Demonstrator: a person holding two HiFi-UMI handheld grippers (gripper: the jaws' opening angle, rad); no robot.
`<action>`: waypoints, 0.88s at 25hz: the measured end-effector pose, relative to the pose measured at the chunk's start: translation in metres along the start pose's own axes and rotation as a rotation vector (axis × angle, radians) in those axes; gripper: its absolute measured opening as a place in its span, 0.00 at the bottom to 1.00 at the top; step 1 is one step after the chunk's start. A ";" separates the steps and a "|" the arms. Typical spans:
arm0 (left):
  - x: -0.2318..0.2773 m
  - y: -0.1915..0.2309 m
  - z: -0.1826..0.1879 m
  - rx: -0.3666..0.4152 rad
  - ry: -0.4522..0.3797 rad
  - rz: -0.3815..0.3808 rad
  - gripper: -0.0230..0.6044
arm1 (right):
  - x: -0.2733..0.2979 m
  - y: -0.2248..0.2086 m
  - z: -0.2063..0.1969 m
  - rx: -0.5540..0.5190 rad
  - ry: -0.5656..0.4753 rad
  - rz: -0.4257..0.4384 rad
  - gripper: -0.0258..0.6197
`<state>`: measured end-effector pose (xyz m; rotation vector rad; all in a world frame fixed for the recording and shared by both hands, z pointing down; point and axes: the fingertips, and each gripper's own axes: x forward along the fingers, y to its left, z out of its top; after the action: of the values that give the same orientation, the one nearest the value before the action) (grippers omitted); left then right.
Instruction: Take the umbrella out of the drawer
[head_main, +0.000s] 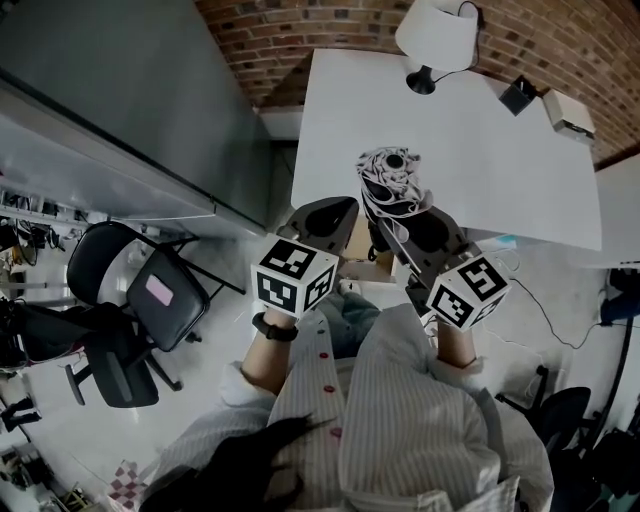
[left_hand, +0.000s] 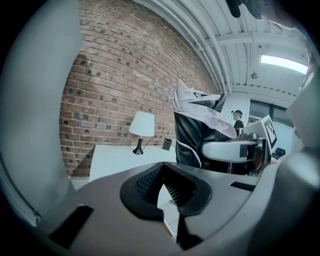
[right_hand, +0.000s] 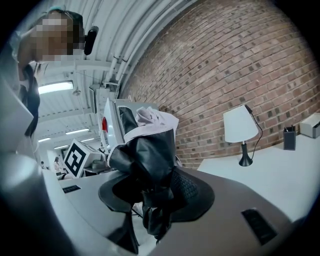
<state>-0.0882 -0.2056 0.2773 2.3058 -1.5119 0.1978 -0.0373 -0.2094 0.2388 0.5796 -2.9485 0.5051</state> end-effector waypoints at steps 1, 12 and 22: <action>-0.001 0.004 0.000 -0.002 0.003 -0.005 0.05 | 0.003 0.000 0.000 0.001 -0.002 -0.008 0.33; -0.001 0.016 0.002 0.036 0.006 -0.046 0.05 | 0.010 0.003 0.005 -0.009 -0.007 -0.044 0.33; -0.001 0.005 0.013 0.095 -0.004 -0.137 0.05 | 0.014 0.003 0.006 -0.007 -0.002 -0.030 0.33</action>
<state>-0.0948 -0.2113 0.2660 2.4754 -1.3665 0.2334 -0.0518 -0.2139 0.2348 0.6223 -2.9373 0.4909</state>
